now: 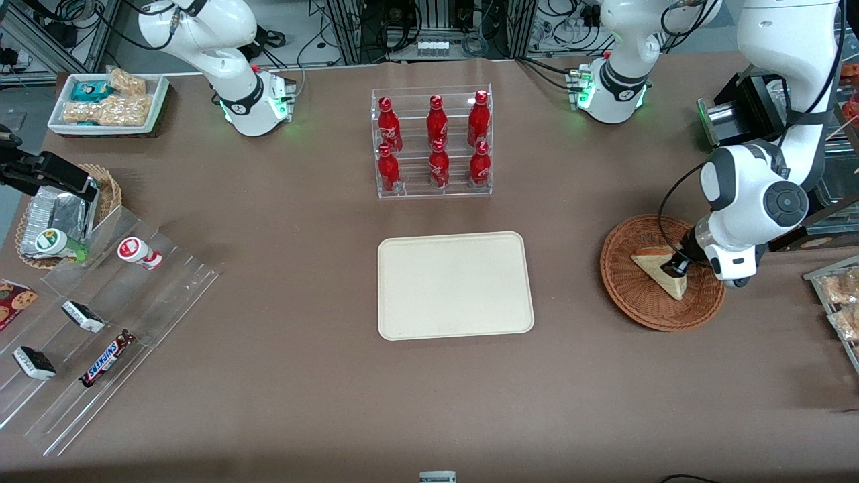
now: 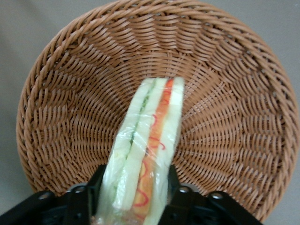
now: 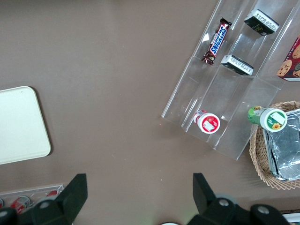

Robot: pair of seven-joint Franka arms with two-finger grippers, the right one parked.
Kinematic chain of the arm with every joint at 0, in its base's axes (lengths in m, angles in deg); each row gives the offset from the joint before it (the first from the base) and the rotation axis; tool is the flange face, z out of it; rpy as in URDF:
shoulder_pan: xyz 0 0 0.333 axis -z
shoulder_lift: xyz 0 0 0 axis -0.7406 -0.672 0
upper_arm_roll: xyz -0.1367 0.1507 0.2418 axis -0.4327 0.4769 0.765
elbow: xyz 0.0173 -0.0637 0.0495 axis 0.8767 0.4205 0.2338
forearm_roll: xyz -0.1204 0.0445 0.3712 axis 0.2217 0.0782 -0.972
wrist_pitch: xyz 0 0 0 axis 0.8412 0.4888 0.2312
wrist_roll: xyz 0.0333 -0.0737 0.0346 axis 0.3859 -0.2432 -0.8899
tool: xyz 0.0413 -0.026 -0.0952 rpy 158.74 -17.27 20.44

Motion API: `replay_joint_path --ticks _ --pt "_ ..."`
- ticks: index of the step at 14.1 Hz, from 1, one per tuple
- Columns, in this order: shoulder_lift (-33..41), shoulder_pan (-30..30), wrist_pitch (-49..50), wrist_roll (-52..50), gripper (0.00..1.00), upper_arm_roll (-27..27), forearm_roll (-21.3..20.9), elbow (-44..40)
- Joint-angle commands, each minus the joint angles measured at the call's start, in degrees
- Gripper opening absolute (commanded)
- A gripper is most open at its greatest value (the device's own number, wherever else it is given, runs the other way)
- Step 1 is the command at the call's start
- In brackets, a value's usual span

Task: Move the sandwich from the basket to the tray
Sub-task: 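Close the left gripper on the wrapped sandwich and lift it, then carry the sandwich with the left gripper over the cream tray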

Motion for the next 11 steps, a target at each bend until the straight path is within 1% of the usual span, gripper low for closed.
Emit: replay_joint_path --ticks 1,3,5,6,9,11 --pt "0.3 0.6 3.3 -2.2 0.07 -0.4 0.5 -3.6" --pt "0.2 1.6 12.9 -1.7 0.07 -1.1 0.5 -10.9" --pt "-2.3 3.9 20.6 -1.8 0.07 -2.7 0.7 -19.0" --pt "-3.8 5.5 23.6 -2.0 0.07 -3.7 1.4 -23.0" --pt "-7.9 11.1 26.2 -2.3 0.07 -6.1 2.6 -30.2" --pt "-11.2 16.7 25.8 -1.8 0.06 -6.8 2.5 -33.2"
